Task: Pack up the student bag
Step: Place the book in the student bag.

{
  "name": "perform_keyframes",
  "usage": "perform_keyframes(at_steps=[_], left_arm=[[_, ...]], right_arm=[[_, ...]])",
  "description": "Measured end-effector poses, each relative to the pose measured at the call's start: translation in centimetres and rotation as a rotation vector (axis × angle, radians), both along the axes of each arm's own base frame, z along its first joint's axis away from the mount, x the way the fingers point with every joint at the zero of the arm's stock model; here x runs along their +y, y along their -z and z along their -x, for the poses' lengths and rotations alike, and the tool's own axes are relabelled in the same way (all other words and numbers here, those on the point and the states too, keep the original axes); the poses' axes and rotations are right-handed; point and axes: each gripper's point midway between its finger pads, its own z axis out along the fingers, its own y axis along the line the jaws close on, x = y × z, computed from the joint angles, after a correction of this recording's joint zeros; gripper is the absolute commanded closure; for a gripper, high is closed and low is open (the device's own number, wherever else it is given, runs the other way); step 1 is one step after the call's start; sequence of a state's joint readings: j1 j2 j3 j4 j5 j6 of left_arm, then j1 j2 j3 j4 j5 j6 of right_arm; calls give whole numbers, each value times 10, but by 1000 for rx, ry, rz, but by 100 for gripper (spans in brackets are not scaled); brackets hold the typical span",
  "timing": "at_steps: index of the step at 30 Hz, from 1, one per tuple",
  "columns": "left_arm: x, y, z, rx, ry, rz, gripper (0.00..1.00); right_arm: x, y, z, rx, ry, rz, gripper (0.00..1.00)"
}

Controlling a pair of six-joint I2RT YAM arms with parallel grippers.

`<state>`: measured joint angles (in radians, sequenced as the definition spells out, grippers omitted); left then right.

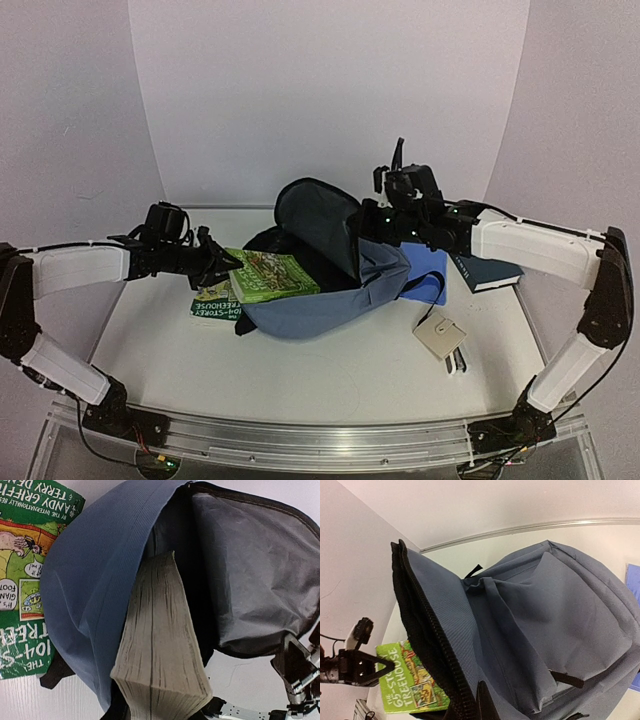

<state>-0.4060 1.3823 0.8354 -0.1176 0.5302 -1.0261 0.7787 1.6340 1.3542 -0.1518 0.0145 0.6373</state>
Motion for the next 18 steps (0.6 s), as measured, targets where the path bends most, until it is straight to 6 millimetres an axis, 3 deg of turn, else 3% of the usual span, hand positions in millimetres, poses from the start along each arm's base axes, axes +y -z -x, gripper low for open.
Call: perform_keyframes(at_steps=[5,8,15,18], left_arm=[[-14,14,-28,3,-2,6,100],[-26,10,-46,-29,-1,29,100],[-56,-8,-69,-134,25,98,100],[-69,0,-77,-146,36,108,100]], right_arm=[[14,-9,12,-15,-37,-12,100],[19,-11,16,-20,-52,-14,100],[25,-15,20,-29,-64,-25,100],[26,-18,19,-37,-63,-37,100]])
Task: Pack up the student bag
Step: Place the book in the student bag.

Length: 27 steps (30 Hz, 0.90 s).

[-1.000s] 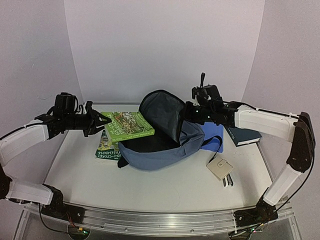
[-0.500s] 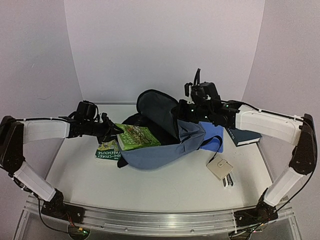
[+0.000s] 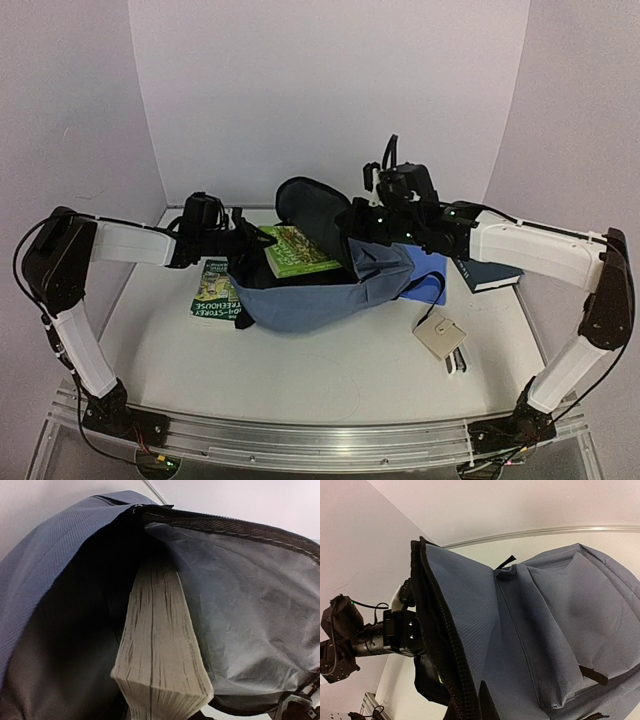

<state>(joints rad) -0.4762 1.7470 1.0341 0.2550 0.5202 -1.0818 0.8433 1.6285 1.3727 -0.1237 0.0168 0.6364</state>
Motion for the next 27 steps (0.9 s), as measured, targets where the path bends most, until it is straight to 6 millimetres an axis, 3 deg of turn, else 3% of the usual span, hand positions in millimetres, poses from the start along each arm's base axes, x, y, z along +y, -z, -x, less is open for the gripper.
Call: perform_keyframes(at_steps=[7,14,19,23,27], left_arm=[[-37,44,-18,14,41,-23,100],[-65,49,-34,-46,72,-47,99],[-70,58,-42,-54,80,-98,83],[-65,69,-40,-39,83,-156,63],[-52,71,-29,-24,97,-241,53]], right_arm=[[6,4,2,4,-9,-2,100],[11,9,2,9,-18,-1,100],[11,9,1,9,-7,-7,100],[5,12,-5,5,44,1,100],[-3,25,-10,13,102,26,100]])
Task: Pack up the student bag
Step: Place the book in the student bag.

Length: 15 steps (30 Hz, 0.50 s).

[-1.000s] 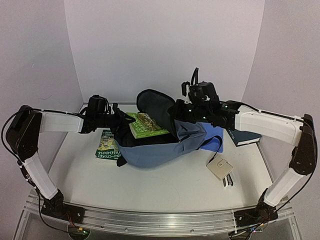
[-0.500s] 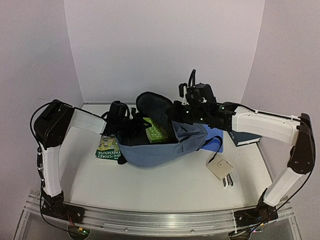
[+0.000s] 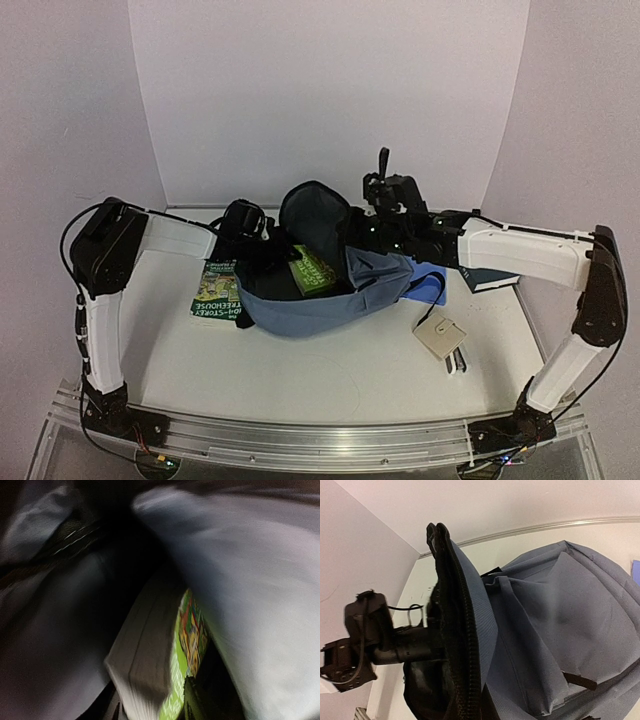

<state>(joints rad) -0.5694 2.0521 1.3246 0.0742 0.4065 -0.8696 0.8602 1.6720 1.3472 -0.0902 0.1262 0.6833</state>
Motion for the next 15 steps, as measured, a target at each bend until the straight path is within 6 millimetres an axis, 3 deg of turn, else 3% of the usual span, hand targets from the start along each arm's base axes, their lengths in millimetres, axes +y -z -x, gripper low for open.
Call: perform_keyframes(at_steps=[3,10,12,15], left_arm=[[12,-21,11,-13,5,-42,43],[48,-126,45,-172,-13,-43,22],[63,-143,56,-198,-31,-40,20],[96,-140,64,-179,-81,-62,21]], right_arm=[[-3,15,-6,24,30,16,100],[-33,66,-30,124,125,54,99],[-43,78,-36,152,146,58,89],[-52,91,-41,181,163,63,63]])
